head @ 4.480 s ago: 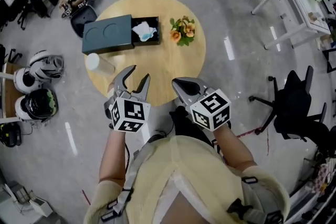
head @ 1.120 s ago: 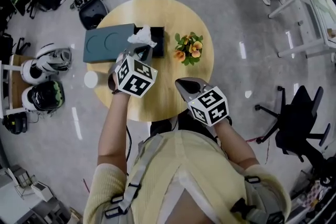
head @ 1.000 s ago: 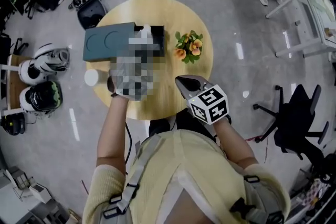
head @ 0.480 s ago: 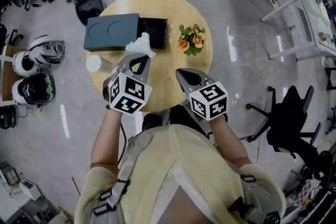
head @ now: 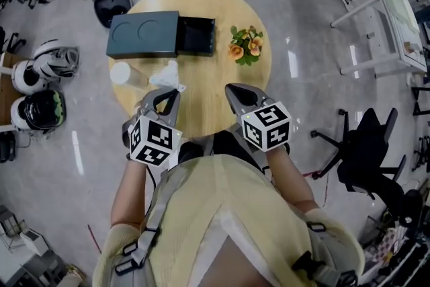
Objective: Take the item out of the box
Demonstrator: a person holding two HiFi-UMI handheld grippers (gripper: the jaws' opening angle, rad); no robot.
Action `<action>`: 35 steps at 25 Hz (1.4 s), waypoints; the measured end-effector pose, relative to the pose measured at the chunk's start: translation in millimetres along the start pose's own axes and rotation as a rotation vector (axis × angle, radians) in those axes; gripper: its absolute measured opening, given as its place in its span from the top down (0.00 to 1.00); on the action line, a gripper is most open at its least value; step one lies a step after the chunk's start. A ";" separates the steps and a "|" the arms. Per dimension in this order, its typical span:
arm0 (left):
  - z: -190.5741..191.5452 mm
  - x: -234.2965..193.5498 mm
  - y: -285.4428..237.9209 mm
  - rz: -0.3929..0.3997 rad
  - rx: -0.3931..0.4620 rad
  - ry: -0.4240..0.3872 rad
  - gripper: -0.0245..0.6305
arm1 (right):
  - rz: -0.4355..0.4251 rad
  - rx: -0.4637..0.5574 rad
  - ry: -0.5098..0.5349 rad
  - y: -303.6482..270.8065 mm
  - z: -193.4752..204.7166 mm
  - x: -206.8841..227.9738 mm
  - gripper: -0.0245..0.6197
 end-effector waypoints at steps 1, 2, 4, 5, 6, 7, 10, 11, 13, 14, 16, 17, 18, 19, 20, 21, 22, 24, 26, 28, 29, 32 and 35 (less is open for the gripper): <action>3.8 1.9 2.4 0.000 -0.006 0.007 0.95 | 0.002 -0.001 0.000 0.0 -0.2 -0.6 0.96; 7.2 3.8 5.0 -0.001 -0.011 0.016 0.95 | 0.003 -0.001 0.001 0.4 -0.4 -1.1 0.96; 13.3 7.2 11.0 -0.009 -0.018 0.035 0.95 | 0.004 -0.003 0.006 1.4 -1.1 -2.2 0.96; 16.3 8.3 14.2 -0.015 -0.022 0.046 0.95 | 0.005 -0.003 0.008 1.9 -1.8 -2.5 0.96; 19.1 8.8 17.2 -0.021 -0.025 0.056 0.95 | 0.007 -0.002 0.010 2.4 -2.6 -2.5 0.96; 21.8 8.9 19.7 -0.026 -0.029 0.065 0.95 | 0.009 -0.003 0.010 2.8 -3.4 -2.2 0.96; 30.1 8.3 24.3 -0.038 -0.041 0.092 0.95 | 0.014 -0.008 0.006 2.5 -3.9 -0.2 0.96; 32.5 8.0 24.8 -0.039 -0.043 0.104 0.95 | 0.015 -0.009 0.004 2.3 -3.9 0.6 0.96; 35.9 7.3 25.5 -0.041 -0.042 0.127 0.95 | 0.018 -0.005 0.007 2.1 -4.9 1.7 0.96; 36.7 7.0 26.2 -0.043 -0.040 0.134 0.95 | 0.020 0.000 0.012 2.2 -5.8 1.8 0.96; 37.2 6.8 27.4 -0.049 -0.039 0.140 0.95 | 0.021 0.010 0.023 2.3 -8.2 1.9 0.96; 37.4 7.2 27.9 -0.051 -0.039 0.142 0.95 | 0.020 0.014 0.025 2.3 -9.3 2.1 0.96; 37.9 7.6 28.3 -0.052 -0.040 0.145 0.95 | 0.017 0.016 0.024 2.2 -10.3 2.2 0.96; 38.2 7.7 28.7 -0.054 -0.040 0.147 0.95 | 0.014 0.019 0.022 1.9 -11.5 2.3 0.96; 38.2 7.1 28.9 -0.056 -0.038 0.147 0.95 | 0.011 0.023 0.020 1.3 -13.1 2.0 0.96; 37.6 6.1 29.0 -0.059 -0.033 0.147 0.95 | 0.009 0.027 0.020 0.4 -15.0 1.5 0.96; 36.7 4.9 28.9 -0.063 -0.024 0.146 0.95 | 0.006 0.030 0.021 -0.6 -16.6 0.7 0.96; 33.9 3.2 26.7 -0.067 -0.002 0.156 0.95 | 0.000 0.028 0.029 -2.7 -18.3 -0.9 0.96; 28.3 2.6 21.8 -0.062 0.018 0.166 0.95 | -0.003 0.020 0.044 -4.8 -19.0 -0.9 0.96; 22.1 3.8 17.2 -0.055 0.027 0.160 0.95 | -0.004 0.018 0.051 -5.5 -20.4 0.0 0.96; 19.8 4.6 15.7 -0.050 0.031 0.158 0.95 | -0.005 0.020 0.050 -5.4 -21.3 0.3 0.96; 16.4 5.5 13.8 -0.030 0.053 0.176 0.95 | -0.003 0.017 0.055 -6.0 -23.1 1.0 0.96; 15.2 6.0 12.2 -0.011 0.063 0.179 0.94 | 0.001 0.007 0.053 -7.2 -22.5 3.0 0.96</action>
Point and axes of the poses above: the fingertips, and each gripper's own axes: y backward along the fingers, x to its right, z out of its underside, the point moved 7 cm from there along y, backward along the fingers, and after that the axes turned 1 degree about -y, right-handed, at the moved point
